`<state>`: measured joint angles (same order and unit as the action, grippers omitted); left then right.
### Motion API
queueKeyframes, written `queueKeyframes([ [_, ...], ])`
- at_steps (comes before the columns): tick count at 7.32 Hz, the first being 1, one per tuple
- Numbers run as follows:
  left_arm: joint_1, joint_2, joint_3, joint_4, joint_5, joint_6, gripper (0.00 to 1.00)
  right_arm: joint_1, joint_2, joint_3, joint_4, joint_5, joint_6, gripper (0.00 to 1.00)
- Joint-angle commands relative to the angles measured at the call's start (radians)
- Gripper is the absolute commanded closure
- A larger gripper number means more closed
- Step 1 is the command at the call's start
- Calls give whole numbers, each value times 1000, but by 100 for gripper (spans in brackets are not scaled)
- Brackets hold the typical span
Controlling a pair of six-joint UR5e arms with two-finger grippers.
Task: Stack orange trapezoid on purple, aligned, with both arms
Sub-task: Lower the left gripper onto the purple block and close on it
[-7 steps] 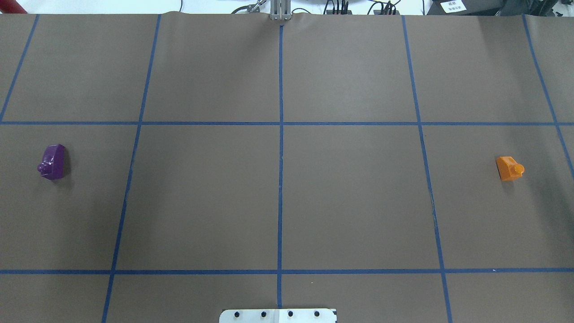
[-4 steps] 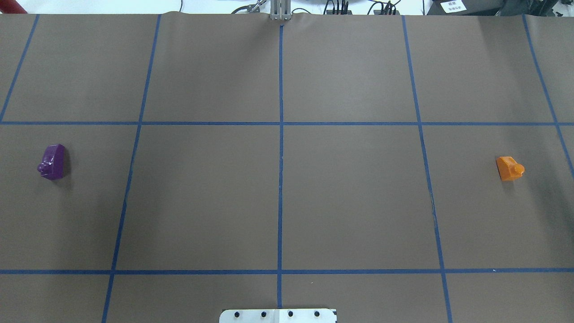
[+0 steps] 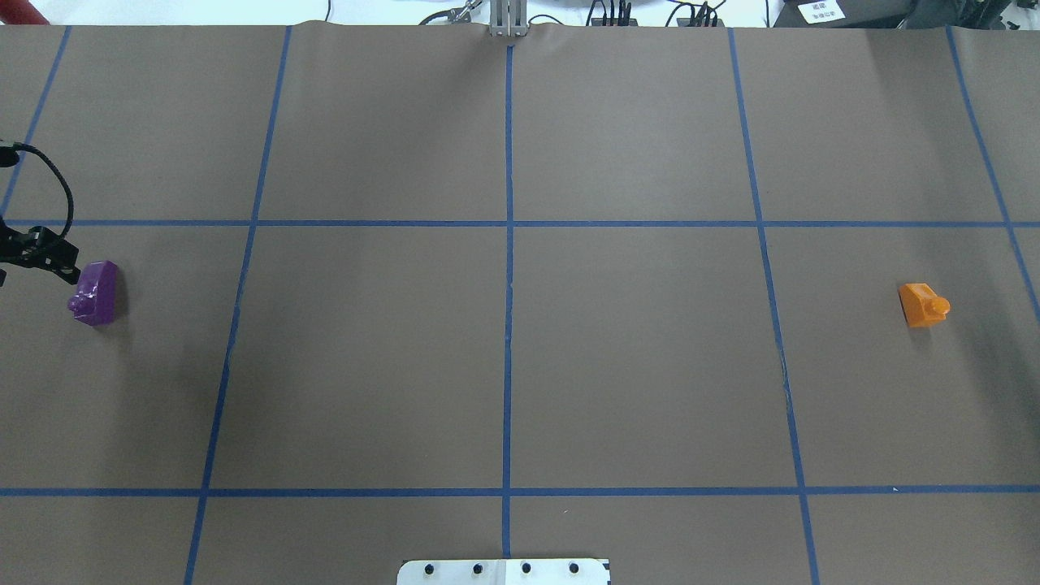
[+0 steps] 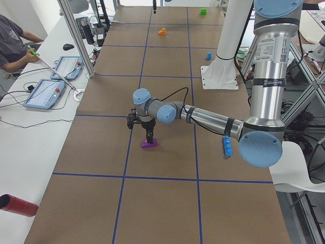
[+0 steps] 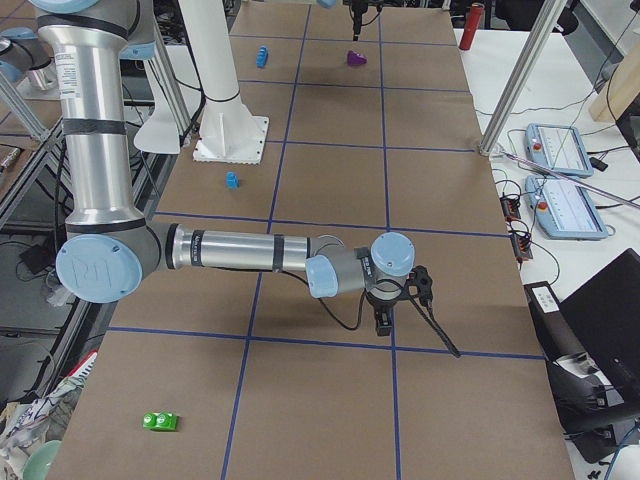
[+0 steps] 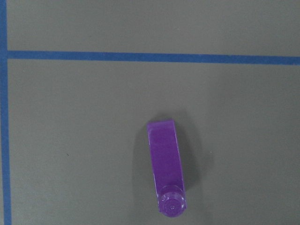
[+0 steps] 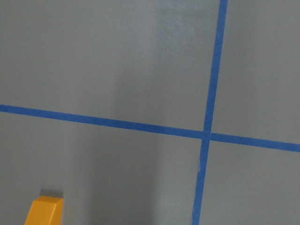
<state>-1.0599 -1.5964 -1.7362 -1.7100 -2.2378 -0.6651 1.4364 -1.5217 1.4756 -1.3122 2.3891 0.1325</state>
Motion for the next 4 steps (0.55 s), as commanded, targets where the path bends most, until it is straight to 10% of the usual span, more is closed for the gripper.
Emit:
queueKeyframes([
  [1,20,-17,132,-162,15,-48,0,-1,0,-1,1,1,-1,0],
  [4,49,-54,190,-220,15,-109,0,-2,-3,-1,1,-1,-2,0],
])
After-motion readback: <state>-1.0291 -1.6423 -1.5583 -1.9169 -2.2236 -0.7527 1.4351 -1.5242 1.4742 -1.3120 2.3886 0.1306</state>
